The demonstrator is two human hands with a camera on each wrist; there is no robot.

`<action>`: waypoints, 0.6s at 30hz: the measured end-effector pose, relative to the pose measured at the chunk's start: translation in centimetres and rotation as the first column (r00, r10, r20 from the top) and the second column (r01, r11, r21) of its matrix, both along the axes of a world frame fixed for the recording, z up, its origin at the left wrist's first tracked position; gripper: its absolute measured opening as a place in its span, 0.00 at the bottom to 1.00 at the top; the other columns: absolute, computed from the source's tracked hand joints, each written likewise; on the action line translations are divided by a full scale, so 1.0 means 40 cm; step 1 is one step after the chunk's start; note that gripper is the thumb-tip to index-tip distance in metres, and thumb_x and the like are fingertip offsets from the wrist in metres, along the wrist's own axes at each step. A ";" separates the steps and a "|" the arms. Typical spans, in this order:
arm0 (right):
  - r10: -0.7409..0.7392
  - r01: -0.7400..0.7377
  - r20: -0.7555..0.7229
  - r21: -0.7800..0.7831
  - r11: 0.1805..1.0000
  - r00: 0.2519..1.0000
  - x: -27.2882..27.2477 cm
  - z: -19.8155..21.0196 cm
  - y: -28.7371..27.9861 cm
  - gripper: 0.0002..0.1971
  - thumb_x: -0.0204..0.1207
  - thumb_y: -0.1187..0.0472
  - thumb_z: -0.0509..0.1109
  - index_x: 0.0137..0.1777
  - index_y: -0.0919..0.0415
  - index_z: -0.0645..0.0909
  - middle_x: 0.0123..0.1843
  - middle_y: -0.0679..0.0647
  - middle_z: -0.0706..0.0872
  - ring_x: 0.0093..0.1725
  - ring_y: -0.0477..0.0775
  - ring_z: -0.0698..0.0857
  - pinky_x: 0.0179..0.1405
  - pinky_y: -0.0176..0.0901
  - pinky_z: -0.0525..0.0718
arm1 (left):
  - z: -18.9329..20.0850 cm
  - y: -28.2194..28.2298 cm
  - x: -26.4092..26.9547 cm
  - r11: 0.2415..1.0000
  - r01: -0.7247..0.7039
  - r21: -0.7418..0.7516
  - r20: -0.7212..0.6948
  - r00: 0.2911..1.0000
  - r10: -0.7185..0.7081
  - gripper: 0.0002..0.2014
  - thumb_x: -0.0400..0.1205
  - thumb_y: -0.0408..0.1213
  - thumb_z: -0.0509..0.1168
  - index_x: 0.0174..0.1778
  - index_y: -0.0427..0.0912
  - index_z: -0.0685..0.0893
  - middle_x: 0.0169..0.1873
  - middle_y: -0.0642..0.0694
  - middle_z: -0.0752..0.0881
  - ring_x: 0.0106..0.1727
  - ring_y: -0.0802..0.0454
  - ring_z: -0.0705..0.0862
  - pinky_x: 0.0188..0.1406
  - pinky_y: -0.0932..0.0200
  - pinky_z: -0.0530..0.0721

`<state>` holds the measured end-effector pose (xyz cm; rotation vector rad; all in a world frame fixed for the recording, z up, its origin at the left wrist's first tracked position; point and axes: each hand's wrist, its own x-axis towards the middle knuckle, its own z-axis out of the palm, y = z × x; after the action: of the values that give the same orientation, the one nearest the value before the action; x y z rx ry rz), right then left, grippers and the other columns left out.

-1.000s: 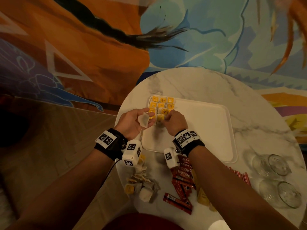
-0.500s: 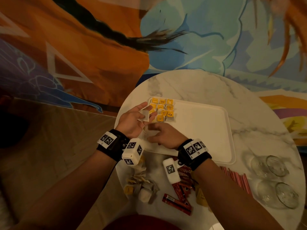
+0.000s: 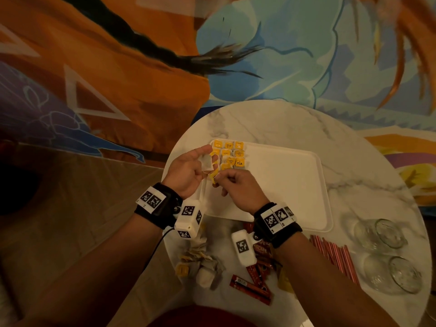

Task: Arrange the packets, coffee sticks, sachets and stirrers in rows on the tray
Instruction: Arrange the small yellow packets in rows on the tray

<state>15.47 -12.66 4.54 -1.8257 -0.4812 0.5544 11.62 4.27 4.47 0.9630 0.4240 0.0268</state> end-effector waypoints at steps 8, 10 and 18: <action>-0.214 0.215 -0.024 0.072 0.974 0.976 0.025 0.016 -0.042 0.07 0.81 0.59 0.74 0.48 0.60 0.92 0.25 0.44 0.82 0.27 0.44 0.77 0.34 0.37 0.77 | -0.010 -0.032 -0.026 0.961 0.212 0.177 -0.064 0.977 -0.204 0.10 0.88 0.34 0.64 0.61 0.40 0.88 0.57 0.40 0.91 0.60 0.45 0.89 0.64 0.50 0.85; -0.256 0.258 -0.042 0.079 0.963 0.966 0.025 0.013 -0.040 0.06 0.80 0.59 0.75 0.47 0.60 0.92 0.27 0.48 0.82 0.27 0.46 0.77 0.35 0.40 0.78 | -0.020 -0.043 -0.025 0.948 0.199 0.248 -0.115 0.978 -0.176 0.10 0.88 0.39 0.64 0.59 0.44 0.89 0.53 0.45 0.93 0.55 0.49 0.90 0.59 0.51 0.84; -0.359 0.367 -0.100 0.085 0.926 0.928 0.022 0.017 -0.031 0.04 0.76 0.62 0.78 0.46 0.63 0.89 0.35 0.53 0.90 0.26 0.43 0.80 0.28 0.33 0.79 | -0.017 -0.079 -0.027 0.859 0.156 0.487 -0.127 0.986 -0.107 0.08 0.85 0.37 0.68 0.54 0.40 0.91 0.46 0.41 0.93 0.44 0.51 0.90 0.44 0.58 0.83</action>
<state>16.36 -13.90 5.21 -1.7312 -0.1046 0.3411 10.53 1.10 3.78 1.5082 0.4476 -0.0378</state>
